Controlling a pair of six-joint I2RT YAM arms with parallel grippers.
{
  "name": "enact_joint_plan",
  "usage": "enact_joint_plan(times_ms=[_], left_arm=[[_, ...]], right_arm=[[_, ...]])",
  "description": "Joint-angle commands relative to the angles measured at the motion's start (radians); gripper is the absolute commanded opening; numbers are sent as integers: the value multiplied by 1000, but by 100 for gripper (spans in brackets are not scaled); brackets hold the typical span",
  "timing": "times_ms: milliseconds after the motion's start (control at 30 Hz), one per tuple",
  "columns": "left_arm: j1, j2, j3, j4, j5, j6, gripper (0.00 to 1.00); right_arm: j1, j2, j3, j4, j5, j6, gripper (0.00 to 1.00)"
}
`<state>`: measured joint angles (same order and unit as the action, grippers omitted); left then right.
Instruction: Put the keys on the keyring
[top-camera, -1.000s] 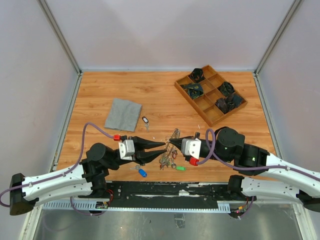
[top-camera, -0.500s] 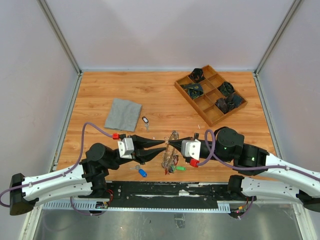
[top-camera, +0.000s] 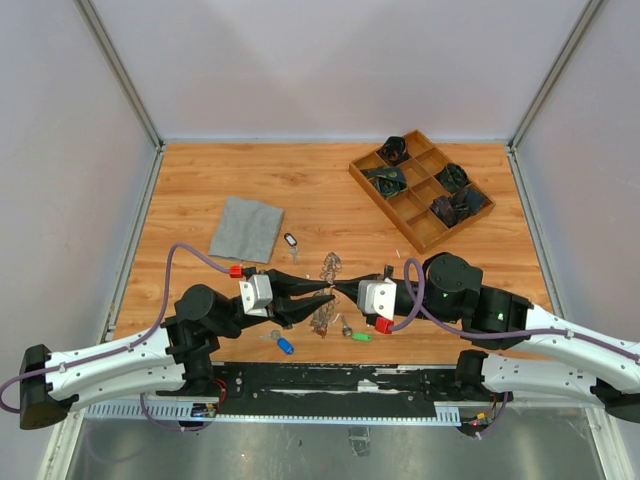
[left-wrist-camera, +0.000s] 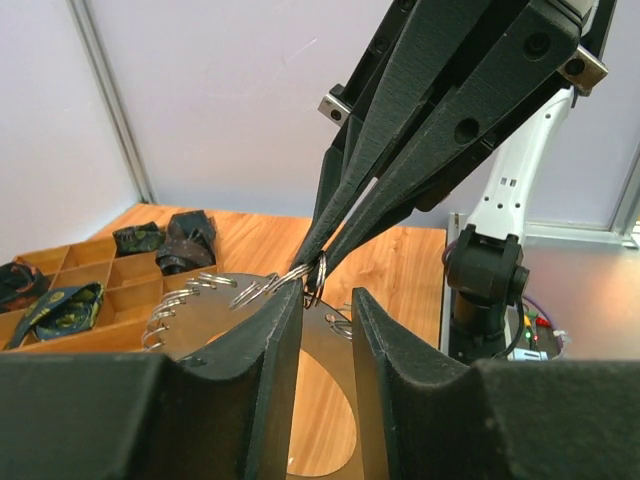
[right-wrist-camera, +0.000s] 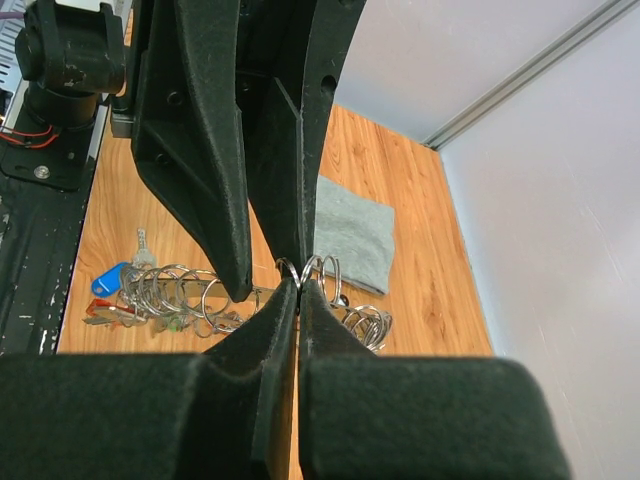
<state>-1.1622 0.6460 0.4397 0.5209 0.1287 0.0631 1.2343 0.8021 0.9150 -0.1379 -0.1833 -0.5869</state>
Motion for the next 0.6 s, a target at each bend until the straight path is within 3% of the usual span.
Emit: enact_joint_plan(times_ms=[0,133,333,567], left_arm=[[-5,4,43,13,-3,0,31],[-5,6,46,8,-5,3,23],[-4,2,47,1,-27,6,1],[-4,-16,39,-10,-45,36,1]], right_arm=[[10,-6,10,58,-28,-21,0],[11,-6,9,49,-29,-25,0],[11,-14,10,28,-51,-31,0],[11,-38,19,-5,-77,-20,4]])
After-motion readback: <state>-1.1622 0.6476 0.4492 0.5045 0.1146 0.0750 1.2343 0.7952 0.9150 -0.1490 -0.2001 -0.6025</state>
